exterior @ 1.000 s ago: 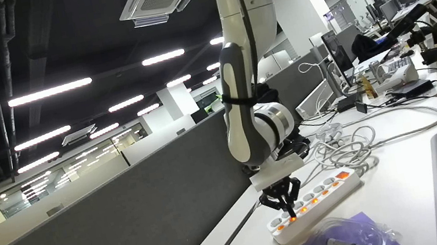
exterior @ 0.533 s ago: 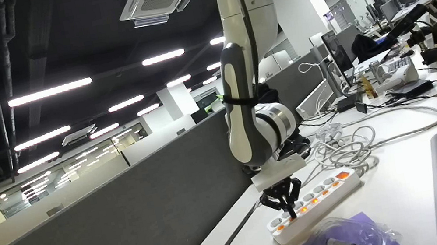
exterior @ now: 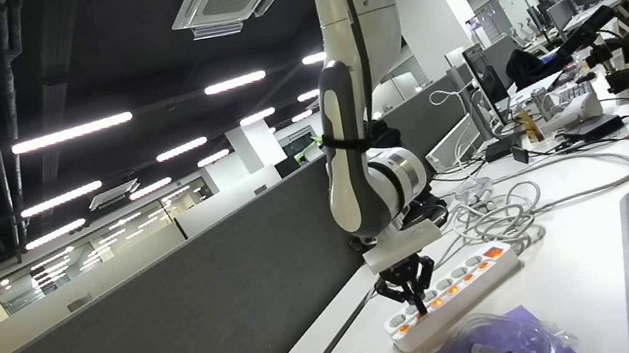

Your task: Flip the second switch from the left on the adaptor.

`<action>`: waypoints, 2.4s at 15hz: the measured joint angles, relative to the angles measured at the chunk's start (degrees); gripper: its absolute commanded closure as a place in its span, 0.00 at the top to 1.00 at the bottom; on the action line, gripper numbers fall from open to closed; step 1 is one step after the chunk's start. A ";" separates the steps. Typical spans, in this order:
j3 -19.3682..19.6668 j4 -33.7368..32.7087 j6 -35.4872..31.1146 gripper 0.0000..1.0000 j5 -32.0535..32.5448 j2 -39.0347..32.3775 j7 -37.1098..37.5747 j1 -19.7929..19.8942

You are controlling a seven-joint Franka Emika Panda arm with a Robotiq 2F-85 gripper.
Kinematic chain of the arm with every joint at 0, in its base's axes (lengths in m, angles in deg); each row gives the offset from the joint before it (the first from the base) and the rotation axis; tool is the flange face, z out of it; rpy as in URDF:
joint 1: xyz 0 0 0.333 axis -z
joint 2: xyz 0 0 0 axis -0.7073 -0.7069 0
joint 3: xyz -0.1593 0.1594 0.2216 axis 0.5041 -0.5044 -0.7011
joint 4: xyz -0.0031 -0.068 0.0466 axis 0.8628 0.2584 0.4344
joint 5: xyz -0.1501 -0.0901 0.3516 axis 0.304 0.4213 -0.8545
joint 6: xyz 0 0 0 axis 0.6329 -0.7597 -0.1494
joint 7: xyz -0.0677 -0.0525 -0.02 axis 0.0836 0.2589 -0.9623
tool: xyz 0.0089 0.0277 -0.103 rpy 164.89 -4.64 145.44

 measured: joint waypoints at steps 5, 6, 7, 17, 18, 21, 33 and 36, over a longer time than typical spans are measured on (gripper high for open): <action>-3.89 0.09 -0.02 0.00 -4.21 0.18 -6.63 4.46; -4.61 0.11 -0.05 0.00 -4.67 0.18 -7.82 5.21; -5.15 0.16 -0.11 0.00 -5.10 0.11 -8.74 5.63; -4.32 2.02 -0.04 0.00 -4.99 1.35 -9.48 3.36; -3.50 2.78 0.08 0.00 -4.53 1.95 -9.20 2.43; -0.70 4.95 0.98 0.01 -2.11 4.36 -7.56 -0.32; 1.68 5.97 0.99 0.00 0.20 4.31 -7.42 -0.64; 3.08 5.97 0.91 0.00 1.69 4.15 -7.41 -0.62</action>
